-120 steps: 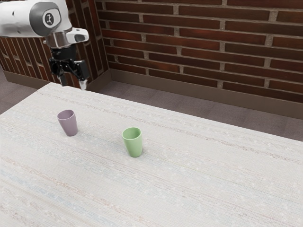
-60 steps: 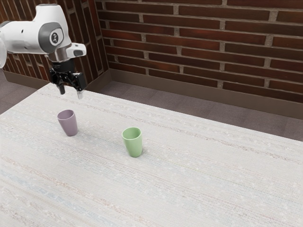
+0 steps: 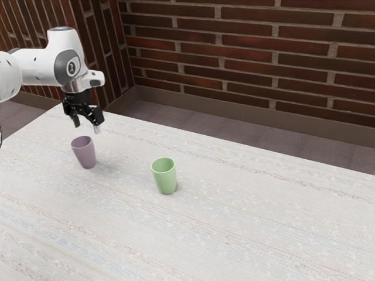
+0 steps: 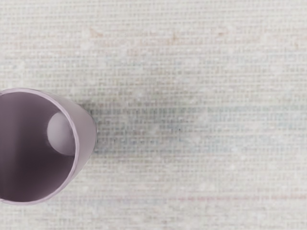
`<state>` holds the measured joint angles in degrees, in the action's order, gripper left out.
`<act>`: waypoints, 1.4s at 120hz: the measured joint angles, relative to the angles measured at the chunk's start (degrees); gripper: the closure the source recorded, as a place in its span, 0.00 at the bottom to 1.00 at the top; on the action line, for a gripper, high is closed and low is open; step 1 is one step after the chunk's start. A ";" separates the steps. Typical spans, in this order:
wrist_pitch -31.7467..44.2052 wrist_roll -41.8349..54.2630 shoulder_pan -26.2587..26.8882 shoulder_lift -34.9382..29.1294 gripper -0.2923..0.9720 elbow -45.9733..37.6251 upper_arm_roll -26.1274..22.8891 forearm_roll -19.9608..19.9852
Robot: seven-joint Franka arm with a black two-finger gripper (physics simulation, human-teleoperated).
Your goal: Place the left cup onto the right cup
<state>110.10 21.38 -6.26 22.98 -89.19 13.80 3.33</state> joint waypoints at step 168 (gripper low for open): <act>9.48 3.96 -3.83 11.89 0.35 2.51 0.00 2.96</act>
<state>119.58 25.35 -10.09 34.86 -86.68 13.80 6.29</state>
